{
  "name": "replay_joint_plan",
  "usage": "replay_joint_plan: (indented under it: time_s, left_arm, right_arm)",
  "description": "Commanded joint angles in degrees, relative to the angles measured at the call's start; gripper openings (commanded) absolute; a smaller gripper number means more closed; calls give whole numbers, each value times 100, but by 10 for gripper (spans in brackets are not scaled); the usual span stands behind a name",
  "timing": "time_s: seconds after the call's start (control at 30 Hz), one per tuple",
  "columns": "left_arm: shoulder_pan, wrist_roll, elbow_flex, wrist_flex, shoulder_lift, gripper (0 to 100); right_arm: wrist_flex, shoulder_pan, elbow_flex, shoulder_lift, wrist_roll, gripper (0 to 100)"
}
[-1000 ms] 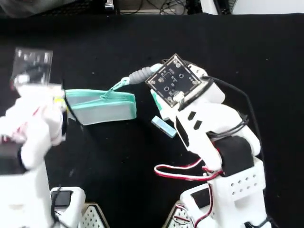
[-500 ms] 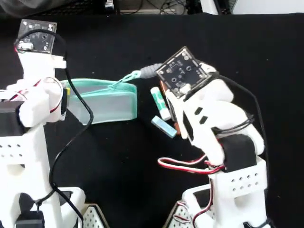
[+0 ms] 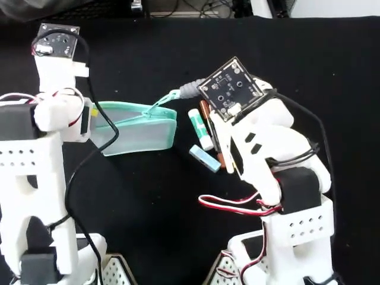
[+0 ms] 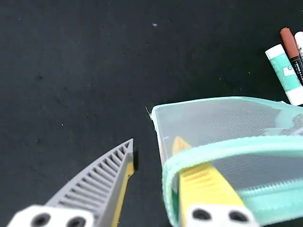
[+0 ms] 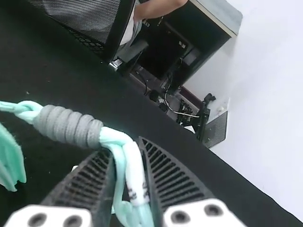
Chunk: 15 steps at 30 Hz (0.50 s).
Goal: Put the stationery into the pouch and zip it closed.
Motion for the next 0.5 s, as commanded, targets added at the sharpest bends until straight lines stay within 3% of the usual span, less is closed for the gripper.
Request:
replay_joint_plan:
  time_s: [0.0, 0.47]
  left_arm:
    - [-31, 316, -347, 0, -35, 49]
    - [4, 659, 295, -413, -79, 30]
  right_arm:
    - [-114, 176, -31, -136, 26, 11]
    - [44, 431, 523, -1033, 334, 11]
